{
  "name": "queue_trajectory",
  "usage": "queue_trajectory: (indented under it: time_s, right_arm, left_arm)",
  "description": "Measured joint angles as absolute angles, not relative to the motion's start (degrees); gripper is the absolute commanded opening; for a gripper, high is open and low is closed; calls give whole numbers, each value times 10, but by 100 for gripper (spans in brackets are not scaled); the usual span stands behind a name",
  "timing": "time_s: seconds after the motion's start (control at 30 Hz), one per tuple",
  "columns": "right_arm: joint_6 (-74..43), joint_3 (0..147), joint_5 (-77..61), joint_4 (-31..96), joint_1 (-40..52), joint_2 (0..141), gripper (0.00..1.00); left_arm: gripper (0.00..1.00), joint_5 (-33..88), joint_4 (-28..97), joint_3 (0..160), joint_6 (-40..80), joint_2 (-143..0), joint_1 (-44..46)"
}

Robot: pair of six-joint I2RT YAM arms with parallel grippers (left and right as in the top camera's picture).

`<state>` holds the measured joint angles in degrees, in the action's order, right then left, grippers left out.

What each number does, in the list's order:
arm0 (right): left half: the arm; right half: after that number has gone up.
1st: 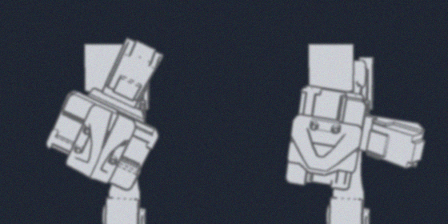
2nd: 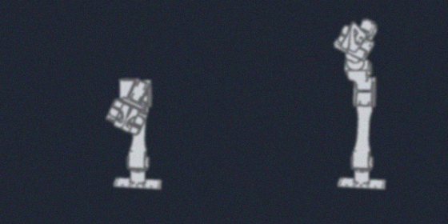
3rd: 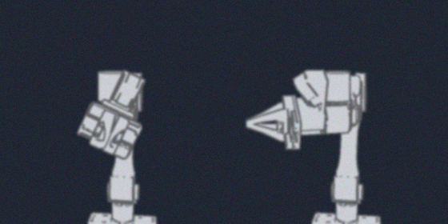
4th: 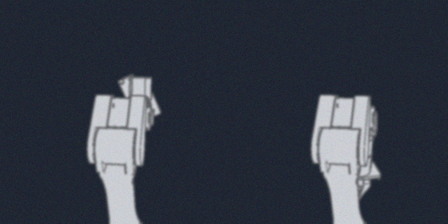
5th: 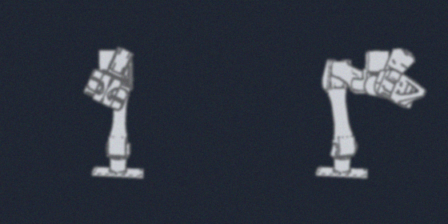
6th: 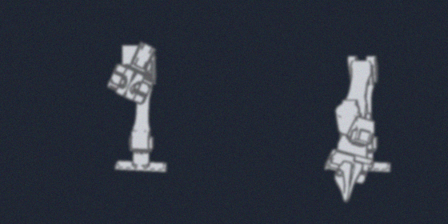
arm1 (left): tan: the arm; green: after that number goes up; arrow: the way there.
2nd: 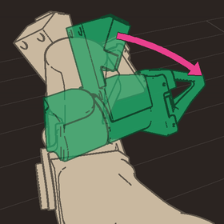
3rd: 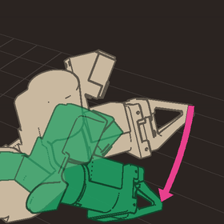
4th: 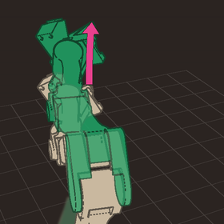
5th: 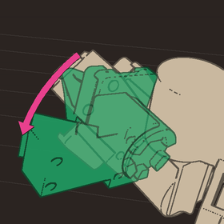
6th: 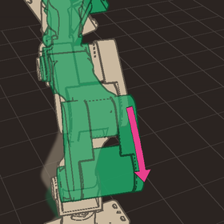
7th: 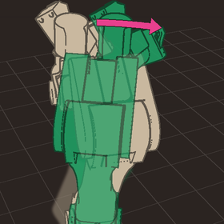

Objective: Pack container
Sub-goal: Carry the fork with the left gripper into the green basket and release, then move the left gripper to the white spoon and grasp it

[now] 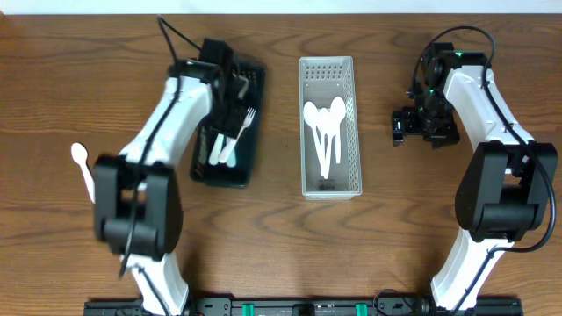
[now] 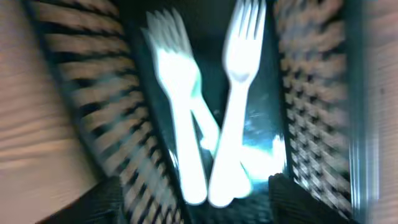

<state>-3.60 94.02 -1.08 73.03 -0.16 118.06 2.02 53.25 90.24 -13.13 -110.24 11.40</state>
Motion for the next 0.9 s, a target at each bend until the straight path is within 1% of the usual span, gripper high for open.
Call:
queue_trajectory:
  time_s: [0.13,0.23,0.33,0.47,0.67,0.9]
  right_arm:
    - [-36,940,-11,730,-2,1181,90]
    - [-36,940,-11,731,-2,1181,90]
    - [-36,940,-11,731,-2,1181,90]
    - [-36,940,-11,730,-2,1181,90]
    - [-34,940,-11,730,-2,1181,91]
    - [-33,940,-11,731,-2,1181,90]
  left_arm:
    - [80,-9,532,921,-114,-991,70]
    - [81,-22,534,936,-96,-926,1]
    - [82,-34,543,940,-86,-897,-76]
    - [83,-37,551,934,-79,-909,-163]
    - [84,-39,552,891,-77,-966,-263]
    - [84,-29,539,840,-77,-1045,-326]
